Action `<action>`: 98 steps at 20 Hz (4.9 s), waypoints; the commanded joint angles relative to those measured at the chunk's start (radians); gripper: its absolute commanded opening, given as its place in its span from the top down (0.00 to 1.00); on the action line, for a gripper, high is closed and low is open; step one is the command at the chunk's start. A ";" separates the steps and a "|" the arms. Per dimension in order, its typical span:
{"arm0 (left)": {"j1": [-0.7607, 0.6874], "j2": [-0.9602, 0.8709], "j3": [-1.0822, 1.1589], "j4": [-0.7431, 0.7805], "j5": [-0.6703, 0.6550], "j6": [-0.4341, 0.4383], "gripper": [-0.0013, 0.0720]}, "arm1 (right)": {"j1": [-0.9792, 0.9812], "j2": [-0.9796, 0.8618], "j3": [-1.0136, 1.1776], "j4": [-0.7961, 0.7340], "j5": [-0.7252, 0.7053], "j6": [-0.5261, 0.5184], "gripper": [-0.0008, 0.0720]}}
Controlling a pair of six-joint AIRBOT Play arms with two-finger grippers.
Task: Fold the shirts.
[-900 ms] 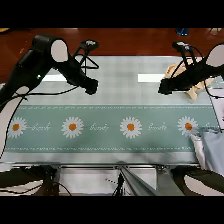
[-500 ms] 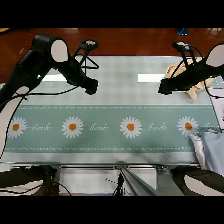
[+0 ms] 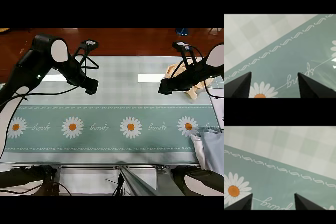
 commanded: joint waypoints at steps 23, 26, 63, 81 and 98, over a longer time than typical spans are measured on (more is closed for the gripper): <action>0.048 -0.019 0.001 0.116 0.048 0.015 0.01 | -0.411 -0.341 0.005 -0.232 -0.701 0.135 0.18; 0.048 -0.019 0.001 0.116 0.048 0.014 0.01 | -0.407 -0.397 0.005 -0.148 -0.705 0.057 0.18; 0.047 0.385 0.389 0.119 -0.291 -0.094 0.01 | -0.359 0.541 -0.003 0.513 -0.267 -0.171 0.94; 0.047 0.381 -0.208 0.119 -0.132 -0.090 0.01 | 0.370 -0.034 0.005 0.071 -0.272 -0.056 0.31; 0.575 0.240 -0.713 -0.546 0.271 0.177 0.01 | -0.584 0.093 -0.151 0.342 -0.140 -0.233 0.31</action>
